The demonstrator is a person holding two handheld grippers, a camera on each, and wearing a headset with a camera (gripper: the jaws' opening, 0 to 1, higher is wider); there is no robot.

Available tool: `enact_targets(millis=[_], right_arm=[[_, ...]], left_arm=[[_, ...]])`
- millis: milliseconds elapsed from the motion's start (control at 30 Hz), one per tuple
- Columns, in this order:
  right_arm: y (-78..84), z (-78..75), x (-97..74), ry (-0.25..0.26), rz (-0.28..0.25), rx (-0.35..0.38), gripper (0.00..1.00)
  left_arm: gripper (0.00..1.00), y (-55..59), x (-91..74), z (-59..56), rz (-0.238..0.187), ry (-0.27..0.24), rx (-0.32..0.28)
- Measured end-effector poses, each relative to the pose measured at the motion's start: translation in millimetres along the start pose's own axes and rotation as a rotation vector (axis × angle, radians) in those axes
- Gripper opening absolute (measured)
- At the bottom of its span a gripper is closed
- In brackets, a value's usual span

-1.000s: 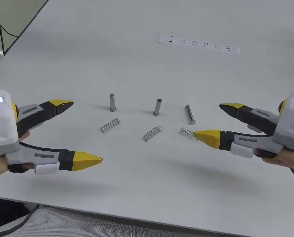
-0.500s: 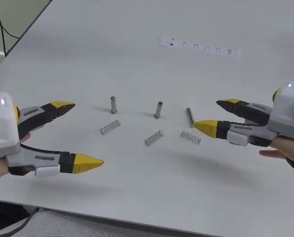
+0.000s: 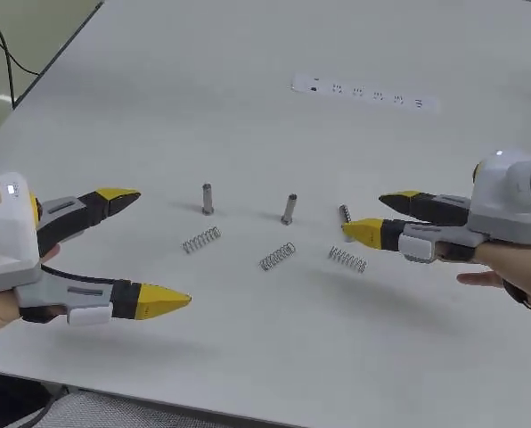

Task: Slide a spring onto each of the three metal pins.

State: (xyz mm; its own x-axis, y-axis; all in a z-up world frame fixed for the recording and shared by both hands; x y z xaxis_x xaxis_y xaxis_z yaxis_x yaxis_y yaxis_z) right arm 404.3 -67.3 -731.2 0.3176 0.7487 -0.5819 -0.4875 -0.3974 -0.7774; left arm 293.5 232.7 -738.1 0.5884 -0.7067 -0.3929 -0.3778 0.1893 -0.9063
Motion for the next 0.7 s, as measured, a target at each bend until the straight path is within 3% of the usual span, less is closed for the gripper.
enact_targets(millis=[67, 233, 700], right_arm=[[2.2, -4.3, 3.0, 0.024, 0.036, -0.007, 0.59], [6.3, -9.9, 12.2, 0.02, 0.09, 0.012, 0.58], [8.1, -20.6, 32.5, 0.036, 0.162, 0.045, 0.48]], left_arm=[[0.97, -0.4, 0.7, 0.0, -0.002, 0.007, 0.001], [0.97, -0.3, 2.7, -1.1, 0.004, 0.019, 0.004], [0.97, 2.8, 2.2, 1.4, 0.014, 0.012, -0.005]])
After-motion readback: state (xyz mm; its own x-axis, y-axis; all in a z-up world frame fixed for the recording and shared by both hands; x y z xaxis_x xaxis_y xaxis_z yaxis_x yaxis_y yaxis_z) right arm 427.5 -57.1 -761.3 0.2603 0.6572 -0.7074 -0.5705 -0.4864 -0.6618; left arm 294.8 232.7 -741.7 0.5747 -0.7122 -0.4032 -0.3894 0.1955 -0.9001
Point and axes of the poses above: the centre of the closed fingertips' face, and the gripper's own axes: x roughly forward along the fingers, z roughly to its left, y roughly out of its underside, the point moved 7 cm from there along -x, roughly backward along the fingers, and after that the axes turned 6 degrees about z, right-handed, at the moved point
